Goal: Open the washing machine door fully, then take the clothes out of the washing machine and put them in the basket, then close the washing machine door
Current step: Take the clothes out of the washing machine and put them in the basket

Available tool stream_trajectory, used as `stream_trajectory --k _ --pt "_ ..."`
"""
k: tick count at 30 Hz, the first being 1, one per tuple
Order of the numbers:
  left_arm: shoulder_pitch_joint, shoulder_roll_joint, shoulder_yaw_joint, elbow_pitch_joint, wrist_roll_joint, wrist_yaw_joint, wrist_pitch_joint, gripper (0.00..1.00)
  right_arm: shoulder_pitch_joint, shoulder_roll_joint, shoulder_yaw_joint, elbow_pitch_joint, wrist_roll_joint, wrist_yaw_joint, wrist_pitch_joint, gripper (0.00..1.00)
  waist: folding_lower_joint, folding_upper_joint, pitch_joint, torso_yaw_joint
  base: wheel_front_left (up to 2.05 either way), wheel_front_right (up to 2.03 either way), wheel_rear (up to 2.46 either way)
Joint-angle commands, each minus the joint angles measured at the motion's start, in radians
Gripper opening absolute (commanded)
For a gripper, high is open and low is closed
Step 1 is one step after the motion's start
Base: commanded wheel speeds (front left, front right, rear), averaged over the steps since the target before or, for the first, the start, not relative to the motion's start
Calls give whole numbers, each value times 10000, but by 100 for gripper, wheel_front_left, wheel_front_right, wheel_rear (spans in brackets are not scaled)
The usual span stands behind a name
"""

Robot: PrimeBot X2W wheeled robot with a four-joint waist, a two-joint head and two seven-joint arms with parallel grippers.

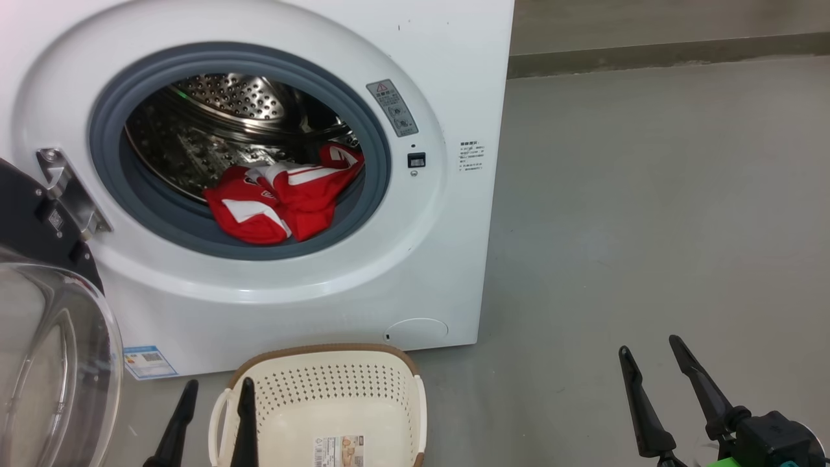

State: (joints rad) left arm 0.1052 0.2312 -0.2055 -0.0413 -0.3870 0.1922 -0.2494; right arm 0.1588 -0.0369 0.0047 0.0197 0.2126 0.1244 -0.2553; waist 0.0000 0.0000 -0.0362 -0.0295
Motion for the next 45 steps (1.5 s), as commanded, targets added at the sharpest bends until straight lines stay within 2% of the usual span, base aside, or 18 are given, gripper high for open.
stream_trajectory --k 1,13,22,32,36,45 --pt "-238 45 302 -250 59 19 -61 100 -345 -133 219 -223 -44 63 -64 100 0 0 -7 1 0 0 0" --pt "-545 -5 40 -147 130 -27 -57 100 -330 -133 274 -370 -87 63 -65 100 0 0 377 276 0 0 0" --pt "-1467 -127 -48 -17 92 -196 -74 100 -706 -133 284 -554 -45 63 -65 100 0 0 1468 414 0 0 0" --pt "-3049 -130 108 487 58 -520 -101 100 -1388 -133 209 -652 -30 63 -65 100 0 0 2903 393 0 0 0" --pt "-4047 -168 236 1156 -178 -772 -105 100 -1686 -133 193 -643 -36 63 -65 100 0 0 3452 341 0 0 0" --pt "-5829 -97 427 2396 -131 -773 -109 100 -2027 -133 174 -623 -74 63 -65 100 0 0 4084 180 0 0 0"
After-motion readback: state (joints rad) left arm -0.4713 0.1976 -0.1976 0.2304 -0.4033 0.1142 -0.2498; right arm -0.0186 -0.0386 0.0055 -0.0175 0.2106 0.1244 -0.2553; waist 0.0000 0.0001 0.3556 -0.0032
